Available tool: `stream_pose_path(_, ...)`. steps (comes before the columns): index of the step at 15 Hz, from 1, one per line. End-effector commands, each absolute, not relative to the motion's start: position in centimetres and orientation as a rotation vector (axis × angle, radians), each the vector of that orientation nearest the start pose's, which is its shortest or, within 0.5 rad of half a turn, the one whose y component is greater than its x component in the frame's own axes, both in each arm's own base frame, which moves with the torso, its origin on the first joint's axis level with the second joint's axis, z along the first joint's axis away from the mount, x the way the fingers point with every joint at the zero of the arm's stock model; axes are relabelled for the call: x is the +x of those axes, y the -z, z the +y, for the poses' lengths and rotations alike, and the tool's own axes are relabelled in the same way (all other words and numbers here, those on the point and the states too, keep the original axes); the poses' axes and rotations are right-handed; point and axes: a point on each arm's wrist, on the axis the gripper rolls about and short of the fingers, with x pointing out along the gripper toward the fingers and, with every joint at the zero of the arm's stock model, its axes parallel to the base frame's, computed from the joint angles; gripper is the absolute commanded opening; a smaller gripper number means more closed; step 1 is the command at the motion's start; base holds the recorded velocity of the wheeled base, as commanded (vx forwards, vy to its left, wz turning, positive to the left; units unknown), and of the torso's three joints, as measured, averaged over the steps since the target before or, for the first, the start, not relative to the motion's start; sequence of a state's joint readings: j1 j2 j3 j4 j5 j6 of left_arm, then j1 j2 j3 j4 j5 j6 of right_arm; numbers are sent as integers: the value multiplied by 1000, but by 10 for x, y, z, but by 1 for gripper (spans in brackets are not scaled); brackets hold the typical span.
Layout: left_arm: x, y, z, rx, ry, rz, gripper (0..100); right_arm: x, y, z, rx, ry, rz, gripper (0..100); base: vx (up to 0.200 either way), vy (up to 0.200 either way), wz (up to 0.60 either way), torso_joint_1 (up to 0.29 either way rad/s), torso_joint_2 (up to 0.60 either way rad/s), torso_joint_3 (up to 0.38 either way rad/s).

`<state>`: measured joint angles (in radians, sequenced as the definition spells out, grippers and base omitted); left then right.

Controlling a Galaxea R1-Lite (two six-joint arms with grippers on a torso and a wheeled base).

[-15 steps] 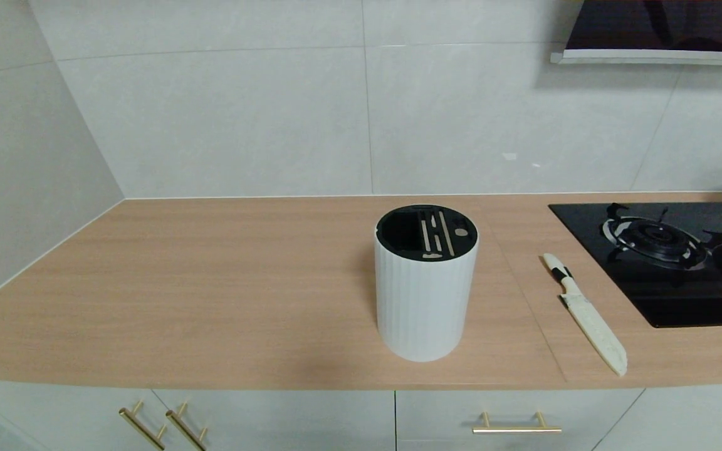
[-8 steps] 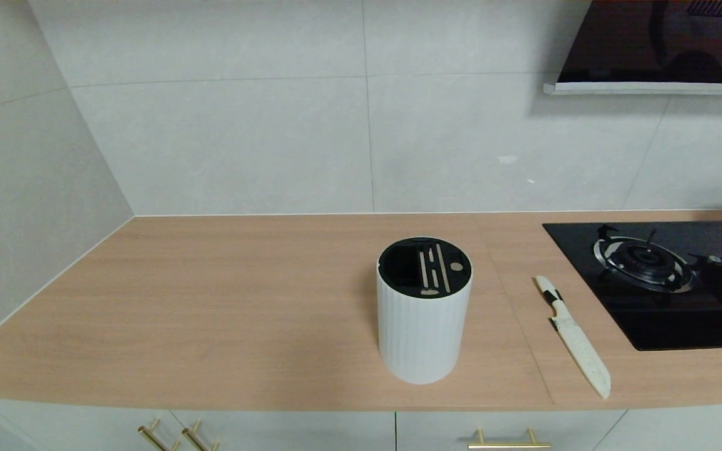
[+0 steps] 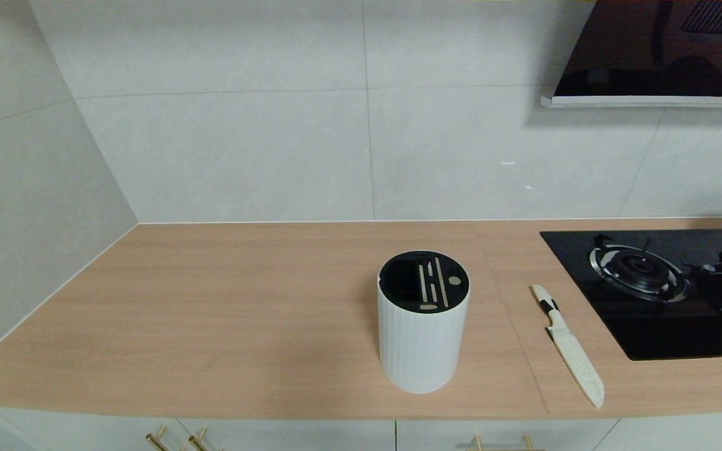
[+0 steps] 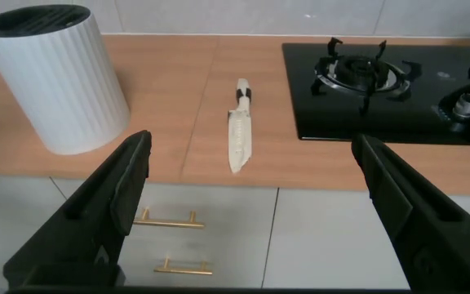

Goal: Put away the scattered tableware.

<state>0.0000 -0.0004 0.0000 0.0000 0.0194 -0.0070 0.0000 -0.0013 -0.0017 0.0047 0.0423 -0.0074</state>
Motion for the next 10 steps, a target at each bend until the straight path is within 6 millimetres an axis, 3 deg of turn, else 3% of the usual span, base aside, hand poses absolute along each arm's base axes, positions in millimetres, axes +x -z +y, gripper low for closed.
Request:
stream_pose_path(1,-23,-75,0,-8,-20,0,100,-23,-75,1,-8,-43,3,100,0,0,0,0,0,0)
stream_pose_path(3,-23,-75,0,-8,-20,0,100,-23,-75,1,-8,-43,3,100,0,0,-600,2,-7,2)
stream_pose_path(10,-23,-75,0,-8,-20,0,100,-23,-75,1,-8,-41,3,100,0,0,0,0,0,0)
